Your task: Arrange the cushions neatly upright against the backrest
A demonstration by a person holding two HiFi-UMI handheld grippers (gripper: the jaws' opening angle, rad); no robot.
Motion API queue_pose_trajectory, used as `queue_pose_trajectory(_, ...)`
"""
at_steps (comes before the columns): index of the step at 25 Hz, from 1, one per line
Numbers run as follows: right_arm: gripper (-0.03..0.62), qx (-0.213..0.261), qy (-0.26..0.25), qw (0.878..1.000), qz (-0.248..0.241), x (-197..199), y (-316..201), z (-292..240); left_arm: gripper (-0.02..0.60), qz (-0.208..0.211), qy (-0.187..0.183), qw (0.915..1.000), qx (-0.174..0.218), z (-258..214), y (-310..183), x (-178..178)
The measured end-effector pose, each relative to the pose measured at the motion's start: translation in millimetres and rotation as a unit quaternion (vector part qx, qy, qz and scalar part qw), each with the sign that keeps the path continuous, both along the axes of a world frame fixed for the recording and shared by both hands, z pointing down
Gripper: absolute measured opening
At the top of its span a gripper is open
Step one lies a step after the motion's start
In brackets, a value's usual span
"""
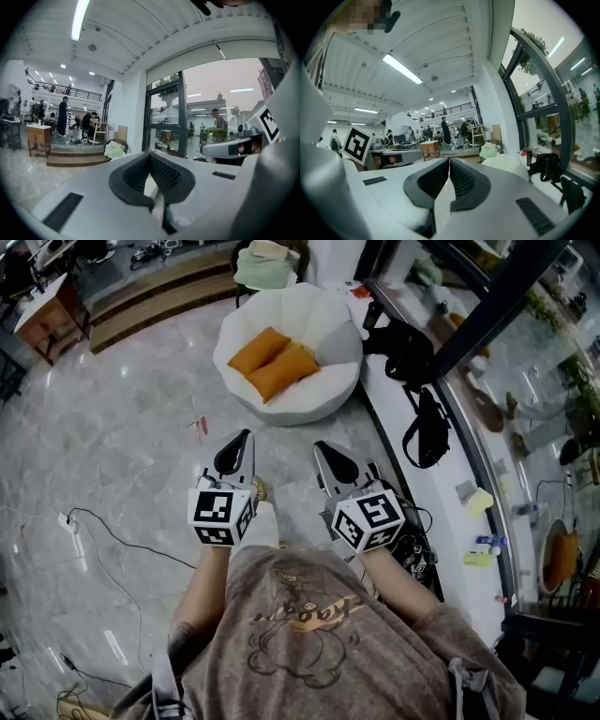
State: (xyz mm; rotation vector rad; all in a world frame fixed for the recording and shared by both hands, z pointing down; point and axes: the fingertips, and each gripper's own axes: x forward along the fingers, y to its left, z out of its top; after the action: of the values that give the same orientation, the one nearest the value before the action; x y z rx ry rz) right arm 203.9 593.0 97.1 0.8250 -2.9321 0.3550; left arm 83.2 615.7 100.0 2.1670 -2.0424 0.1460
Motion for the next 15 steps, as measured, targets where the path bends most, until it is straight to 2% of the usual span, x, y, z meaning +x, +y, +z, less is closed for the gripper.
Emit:
queue_pose_trajectory(8, 0.021, -0.004, 0.011, 1.000, 0.008, -23, -52, 4, 0.005, 0.014, 0.008, 0.9998, -0.009, 9, -55, -21)
queue_pose_trajectory(15, 0.021, -0.010, 0.002, 0.999, 0.036, -45, -108, 3, 0.005, 0.031, 0.010, 0.9992, -0.021, 16, -110, -48)
